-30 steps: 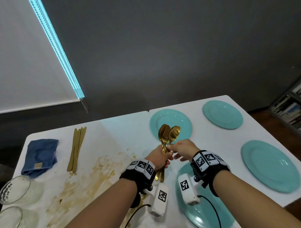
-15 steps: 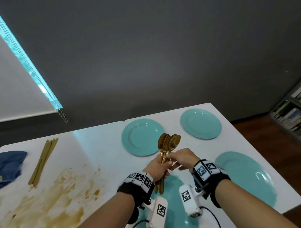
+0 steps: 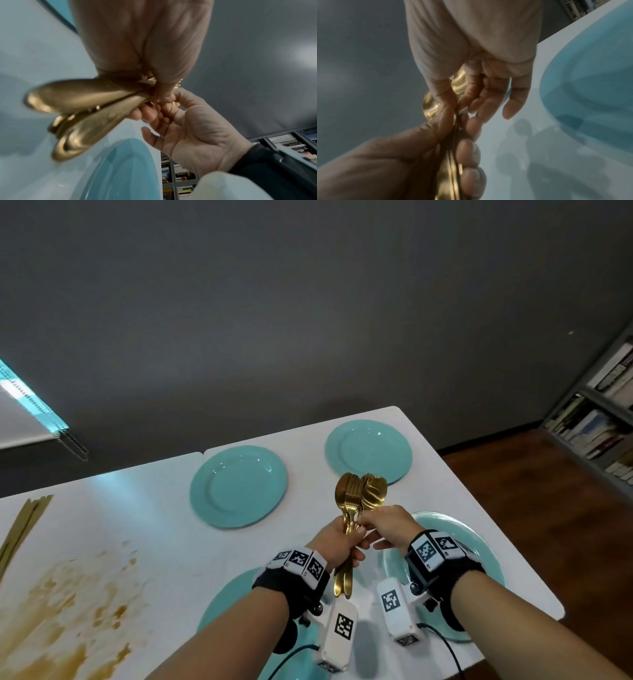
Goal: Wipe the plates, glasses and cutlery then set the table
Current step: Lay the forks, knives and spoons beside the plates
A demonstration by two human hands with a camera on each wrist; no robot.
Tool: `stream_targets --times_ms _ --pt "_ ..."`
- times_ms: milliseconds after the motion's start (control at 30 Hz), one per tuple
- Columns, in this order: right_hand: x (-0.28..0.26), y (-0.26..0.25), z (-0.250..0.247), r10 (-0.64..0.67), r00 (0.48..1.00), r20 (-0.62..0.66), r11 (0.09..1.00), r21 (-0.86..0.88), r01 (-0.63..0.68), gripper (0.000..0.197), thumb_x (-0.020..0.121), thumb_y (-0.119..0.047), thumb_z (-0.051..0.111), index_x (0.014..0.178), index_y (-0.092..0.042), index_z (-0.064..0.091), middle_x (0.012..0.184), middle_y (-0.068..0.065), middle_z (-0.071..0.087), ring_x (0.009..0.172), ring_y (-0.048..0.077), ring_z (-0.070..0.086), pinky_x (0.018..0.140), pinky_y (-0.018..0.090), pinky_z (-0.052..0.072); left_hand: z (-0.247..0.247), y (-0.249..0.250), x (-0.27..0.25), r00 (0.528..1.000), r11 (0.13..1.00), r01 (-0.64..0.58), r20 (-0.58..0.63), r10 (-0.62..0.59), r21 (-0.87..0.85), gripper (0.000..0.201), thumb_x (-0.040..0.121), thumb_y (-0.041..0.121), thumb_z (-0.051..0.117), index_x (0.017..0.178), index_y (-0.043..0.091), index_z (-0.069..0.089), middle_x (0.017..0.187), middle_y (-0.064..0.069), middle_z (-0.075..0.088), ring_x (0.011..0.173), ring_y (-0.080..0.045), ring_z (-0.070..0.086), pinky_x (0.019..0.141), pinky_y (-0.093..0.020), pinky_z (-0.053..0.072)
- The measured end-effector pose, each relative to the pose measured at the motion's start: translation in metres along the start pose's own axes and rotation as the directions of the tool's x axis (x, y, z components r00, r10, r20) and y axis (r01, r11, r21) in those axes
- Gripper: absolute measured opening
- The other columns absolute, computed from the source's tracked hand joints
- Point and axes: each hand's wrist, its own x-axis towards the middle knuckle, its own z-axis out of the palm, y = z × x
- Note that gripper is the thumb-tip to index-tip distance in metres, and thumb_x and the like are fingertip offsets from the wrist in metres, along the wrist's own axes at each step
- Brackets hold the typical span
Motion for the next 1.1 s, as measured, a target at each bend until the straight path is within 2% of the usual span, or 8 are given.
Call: stream_targets --times_ms 167,267,467,533,633,767,1033,1100 --pt "0.011 0.011 -0.02 -0.001 0.999 -0.037 0.998 0.067 0.003 0.008 0.084 -0.016 0.061 0.082 -0.009 0.063 0.081 0.004 0.062 0.065 0.016 0.063 0.06 0.025 0.046 0.017 0.005 0.008 0.997 0.989 0.059 -0.031 -0.064 -0.134 0.014 0.101 0.016 0.04 0.09 0.013 0.048 0.073 -0.005 0.054 0.055 -0.013 0.049 0.051 -0.023 0.045" --pt "0.016 0.017 -0.032 0.002 0.995 -0.104 0.984 0.18 0.016 0.009 0.088 -0.016 0.06 0.082 -0.009 0.06 0.082 0.004 0.062 0.065 0.015 0.063 0.059 0.024 0.046 0.021 0.004 0.015 0.987 0.968 0.106 -0.095 -0.131 -0.227 0.011 0.1 0.013 0.041 0.091 0.008 0.046 0.072 -0.007 0.055 0.052 -0.013 0.051 0.048 -0.023 0.045" --pt "0.025 0.024 -0.082 0.054 0.976 -0.211 0.931 0.365 0.027 0.011 0.087 -0.006 0.061 0.076 -0.006 0.058 0.071 0.006 0.06 0.047 0.012 0.065 0.066 0.027 0.05 0.018 0.004 0.026 0.931 0.938 0.153 -0.272 -0.242 -0.311 0.018 0.1 0.012 0.04 0.083 0.009 0.045 0.07 -0.007 0.053 0.055 -0.015 0.047 0.053 -0.025 0.04" --pt "0.027 0.031 -0.105 0.07 0.971 -0.227 0.962 0.274 -0.005 0.01 0.084 -0.003 0.063 0.074 -0.003 0.061 0.069 0.01 0.063 0.051 0.017 0.066 0.074 0.032 0.053 0.016 0.002 0.03 0.912 0.936 0.172 -0.309 -0.269 -0.308 0.019 0.1 0.014 0.041 0.081 0.011 0.045 0.071 -0.006 0.053 0.056 -0.015 0.047 0.053 -0.025 0.041" --pt "0.031 0.047 -0.138 0.079 0.959 -0.273 0.99 -0.088 -0.107 0.016 0.081 -0.005 0.064 0.066 -0.002 0.065 0.062 0.007 0.069 0.056 0.014 0.069 0.08 0.033 0.054 0.015 -0.001 0.033 0.898 0.932 0.185 -0.332 -0.289 -0.312 0.02 0.1 0.015 0.042 0.08 0.011 0.046 0.072 -0.006 0.054 0.057 -0.015 0.048 0.055 -0.025 0.042" --pt "0.031 0.071 -0.17 0.143 0.935 -0.325 0.838 -0.463 -0.289 0.017 0.079 -0.015 0.061 0.073 -0.003 0.071 0.061 0.005 0.071 0.058 0.01 0.065 0.053 0.02 0.046 0.017 -0.003 0.033 0.903 0.941 0.168 -0.338 -0.267 -0.294 0.018 0.1 0.015 0.042 0.082 0.01 0.046 0.072 -0.006 0.054 0.059 -0.016 0.048 0.057 -0.026 0.042" --pt "0.041 0.112 -0.202 0.184 0.884 -0.43 0.649 -0.622 -0.438 0.016 0.081 -0.021 0.067 0.078 -0.005 0.065 0.087 0.012 0.071 0.081 0.026 0.068 0.047 0.019 0.04 0.026 -0.007 0.033 0.924 0.938 0.163 -0.286 -0.254 -0.306 0.013 0.1 0.016 0.043 0.087 0.015 0.048 0.076 -0.007 0.055 0.06 -0.015 0.049 0.059 -0.027 0.045" --pt "0.043 0.12 -0.203 0.175 0.869 -0.462 0.615 -0.639 -0.463 0.02 0.085 -0.022 0.062 0.078 -0.004 0.062 0.084 0.013 0.065 0.077 0.028 0.063 0.056 0.024 0.044 0.029 -0.008 0.032 0.932 0.931 0.18 -0.247 -0.264 -0.317 0.009 0.099 0.017 0.045 0.092 0.014 0.049 0.076 -0.007 0.055 0.061 -0.016 0.049 0.06 -0.028 0.047"
